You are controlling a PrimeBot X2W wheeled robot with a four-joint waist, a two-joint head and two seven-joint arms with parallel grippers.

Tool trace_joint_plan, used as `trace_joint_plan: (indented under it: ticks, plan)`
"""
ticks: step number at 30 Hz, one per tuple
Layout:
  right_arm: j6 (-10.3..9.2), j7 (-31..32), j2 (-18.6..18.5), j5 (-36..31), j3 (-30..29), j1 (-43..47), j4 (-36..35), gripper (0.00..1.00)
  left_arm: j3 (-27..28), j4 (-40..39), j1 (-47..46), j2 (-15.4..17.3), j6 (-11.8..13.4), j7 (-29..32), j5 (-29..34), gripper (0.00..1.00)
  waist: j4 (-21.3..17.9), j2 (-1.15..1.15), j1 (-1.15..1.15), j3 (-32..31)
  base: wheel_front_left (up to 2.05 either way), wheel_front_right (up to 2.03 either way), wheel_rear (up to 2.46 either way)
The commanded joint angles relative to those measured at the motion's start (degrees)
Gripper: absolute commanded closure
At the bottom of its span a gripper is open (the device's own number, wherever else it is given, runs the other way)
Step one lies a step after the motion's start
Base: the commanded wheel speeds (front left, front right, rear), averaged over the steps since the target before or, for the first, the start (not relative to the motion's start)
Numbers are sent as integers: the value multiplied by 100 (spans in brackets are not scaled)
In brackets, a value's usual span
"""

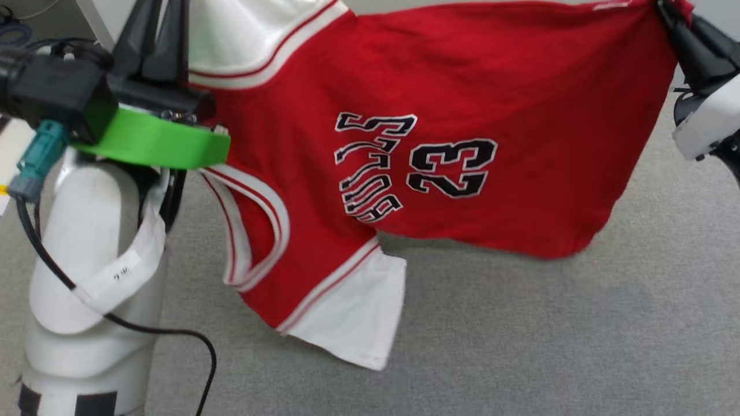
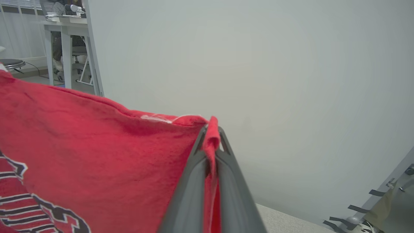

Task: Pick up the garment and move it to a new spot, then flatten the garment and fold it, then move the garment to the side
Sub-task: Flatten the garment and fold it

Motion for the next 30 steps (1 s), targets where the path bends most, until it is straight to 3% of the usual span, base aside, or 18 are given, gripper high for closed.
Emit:
trace_joint_plan:
  ticks: [1, 12, 22, 30]
  plan:
    - [-3, 11, 80, -77, -73, -182, -46, 100, -56, 60, -312, 92, -43, 46, -49, 100, -52, 0, 0, 191, 0, 0, 0]
    - [-3, 281, 200, -517, -725, -1931, 9, 100, -470, 654, -2690, 542, -55, 314, -433, 100, -38, 0, 0, 1545, 0, 0, 0]
    - [-3, 121, 356, -1212, -560, -4148, 1063, 100, -944, 2035, -5244, 792, -56, 201, -671, 100, -35, 0, 0, 2664, 0, 0, 0]
    - [-3, -427, 507, -1496, -333, -5630, 2151, 100, -1379, 3007, -6842, 853, -57, -125, -668, 100, -47, 0, 0, 3184, 0, 0, 0]
